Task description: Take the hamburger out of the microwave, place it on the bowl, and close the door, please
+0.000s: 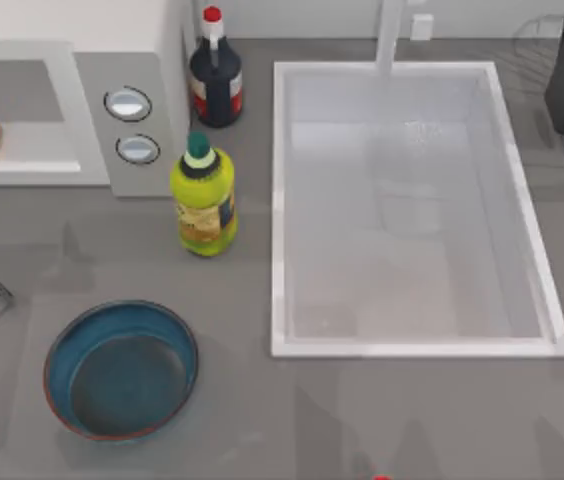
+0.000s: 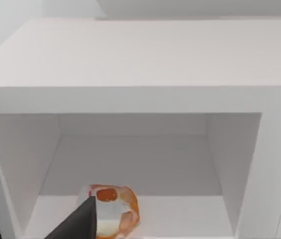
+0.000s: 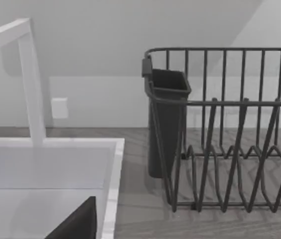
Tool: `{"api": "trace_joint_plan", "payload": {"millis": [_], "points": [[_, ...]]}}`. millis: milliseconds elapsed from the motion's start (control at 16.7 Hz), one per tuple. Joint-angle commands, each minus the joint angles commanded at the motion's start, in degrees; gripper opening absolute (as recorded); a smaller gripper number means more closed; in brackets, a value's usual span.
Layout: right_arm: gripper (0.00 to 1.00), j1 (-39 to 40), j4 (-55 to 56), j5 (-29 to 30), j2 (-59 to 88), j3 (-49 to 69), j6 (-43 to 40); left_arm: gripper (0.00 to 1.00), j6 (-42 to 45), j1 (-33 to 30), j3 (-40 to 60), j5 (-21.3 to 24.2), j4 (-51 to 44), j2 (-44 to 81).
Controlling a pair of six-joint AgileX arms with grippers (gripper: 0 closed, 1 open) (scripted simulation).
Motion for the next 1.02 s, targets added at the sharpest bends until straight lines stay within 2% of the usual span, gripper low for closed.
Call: {"api": "trace_joint_plan", "payload": {"millis": [660,1020], "points": [[1.00,0.0,0.0,0.0,0.0,0.0,0.0,1.00,2.3,5.3,24.6,6.0,29.9,63.6],[1.00,0.0,0.0,0.0,0.0,0.0,0.0,1.00,3.3,7.3,34.3,8.4,41.7,88.9]]}}
